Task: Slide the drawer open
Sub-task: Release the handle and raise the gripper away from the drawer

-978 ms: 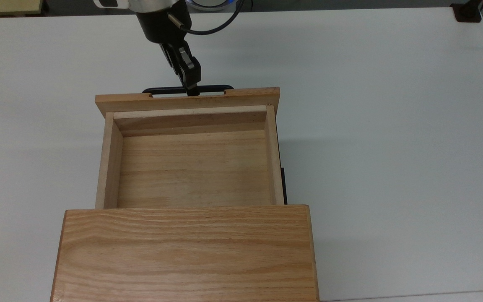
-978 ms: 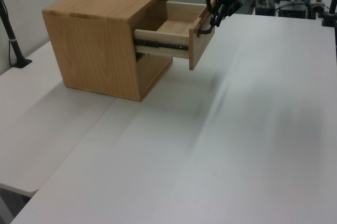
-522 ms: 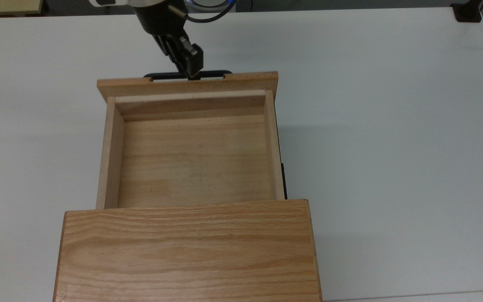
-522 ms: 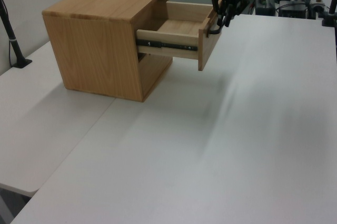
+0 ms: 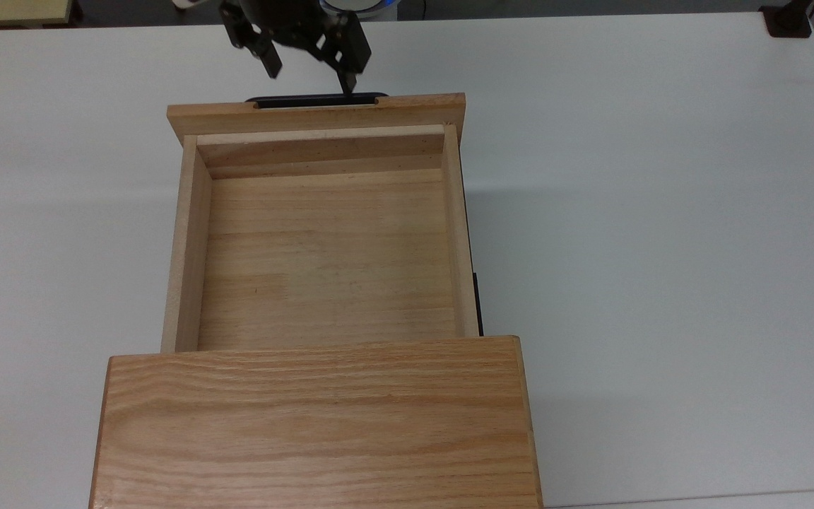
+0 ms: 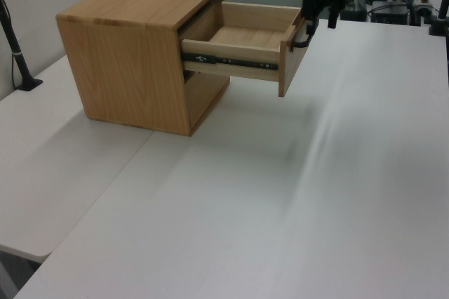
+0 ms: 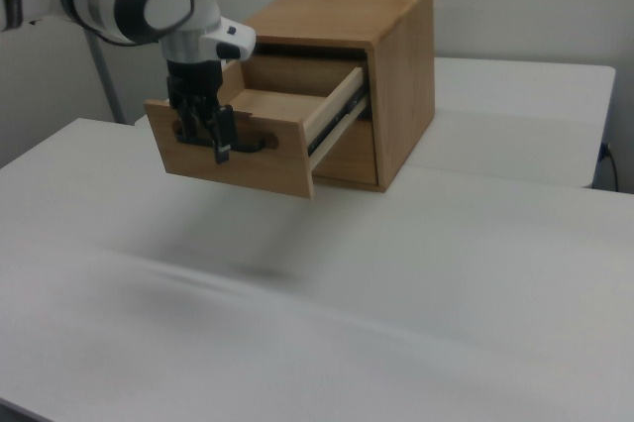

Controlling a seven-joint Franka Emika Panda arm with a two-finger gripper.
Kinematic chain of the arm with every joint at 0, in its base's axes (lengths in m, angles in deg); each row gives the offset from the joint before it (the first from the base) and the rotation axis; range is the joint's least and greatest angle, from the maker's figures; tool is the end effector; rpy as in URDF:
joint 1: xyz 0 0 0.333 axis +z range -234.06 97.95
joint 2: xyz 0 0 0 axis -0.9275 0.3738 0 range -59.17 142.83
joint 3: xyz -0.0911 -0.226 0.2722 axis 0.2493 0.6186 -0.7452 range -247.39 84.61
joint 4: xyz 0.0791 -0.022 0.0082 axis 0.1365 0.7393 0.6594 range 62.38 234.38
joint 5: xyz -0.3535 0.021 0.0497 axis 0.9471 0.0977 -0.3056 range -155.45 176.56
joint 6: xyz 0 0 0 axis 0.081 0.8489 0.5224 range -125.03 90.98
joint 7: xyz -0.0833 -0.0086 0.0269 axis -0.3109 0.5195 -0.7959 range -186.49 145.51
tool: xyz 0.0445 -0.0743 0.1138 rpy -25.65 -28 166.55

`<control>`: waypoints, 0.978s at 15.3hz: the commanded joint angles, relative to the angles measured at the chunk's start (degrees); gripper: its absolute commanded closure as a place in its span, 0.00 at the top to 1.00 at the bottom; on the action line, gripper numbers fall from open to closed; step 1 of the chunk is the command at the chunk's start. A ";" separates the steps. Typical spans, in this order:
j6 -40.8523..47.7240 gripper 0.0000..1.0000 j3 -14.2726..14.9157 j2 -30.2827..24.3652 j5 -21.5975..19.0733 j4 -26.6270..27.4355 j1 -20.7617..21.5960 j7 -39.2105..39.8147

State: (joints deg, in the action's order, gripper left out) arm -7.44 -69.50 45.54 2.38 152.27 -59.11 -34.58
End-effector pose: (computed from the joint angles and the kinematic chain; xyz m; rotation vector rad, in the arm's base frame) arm 0.5494 -0.0061 0.5865 -2.9766 0.4736 0.0214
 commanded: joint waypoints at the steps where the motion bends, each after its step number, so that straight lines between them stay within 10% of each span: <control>1: 3.11 1.00 0.32 -2.31 2.29 -1.34 0.29 4.51; 15: 9.08 1.00 -0.47 -2.48 14.86 -2.92 1.61 19.10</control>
State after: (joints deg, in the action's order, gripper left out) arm 0.35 -69.95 43.45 15.20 149.51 -58.62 -16.30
